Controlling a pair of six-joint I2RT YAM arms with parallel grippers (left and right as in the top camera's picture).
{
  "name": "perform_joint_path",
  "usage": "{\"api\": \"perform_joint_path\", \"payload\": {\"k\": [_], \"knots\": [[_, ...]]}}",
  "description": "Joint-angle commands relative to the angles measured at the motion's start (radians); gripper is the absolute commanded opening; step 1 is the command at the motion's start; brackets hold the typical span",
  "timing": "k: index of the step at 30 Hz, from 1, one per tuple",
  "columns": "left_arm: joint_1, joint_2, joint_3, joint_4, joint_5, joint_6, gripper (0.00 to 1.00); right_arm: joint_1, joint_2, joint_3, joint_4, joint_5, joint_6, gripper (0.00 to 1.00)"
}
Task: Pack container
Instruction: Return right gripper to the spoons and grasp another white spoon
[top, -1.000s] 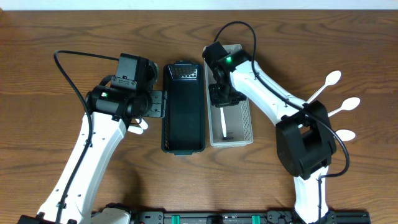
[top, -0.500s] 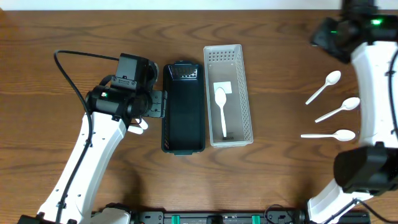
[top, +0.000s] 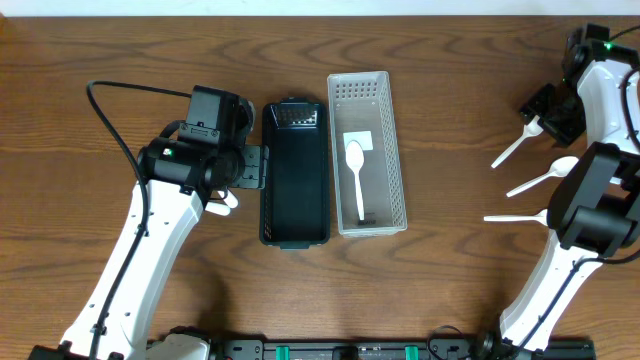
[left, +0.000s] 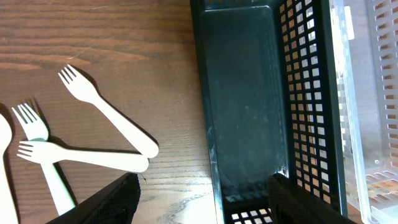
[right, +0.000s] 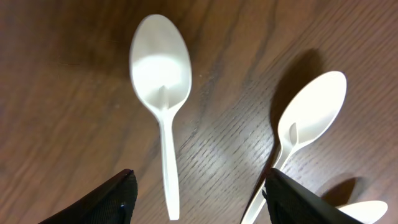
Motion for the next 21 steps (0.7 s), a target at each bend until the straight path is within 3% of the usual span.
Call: {"api": "perform_joint_path", "payload": {"k": [1,16,19,21], "knots": [[-0.003,0.002,0.018,-0.002,-0.02,0.005,0.68,-0.007,0.042,0.002,0.001,-0.001,0.012,0.68],[-0.003,0.002,0.018,-0.002,-0.019,0.005,0.68,-0.001,0.181,0.002,0.053,-0.1,-0.014,0.66],[-0.003,0.002,0.018,-0.002,-0.019,0.005,0.68,0.002,0.181,0.002,0.059,-0.099,-0.014,0.58],[-0.003,0.002,0.018,-0.002,-0.019,0.005,0.68,0.004,0.181,0.002,0.059,-0.099,-0.014,0.46]]}}
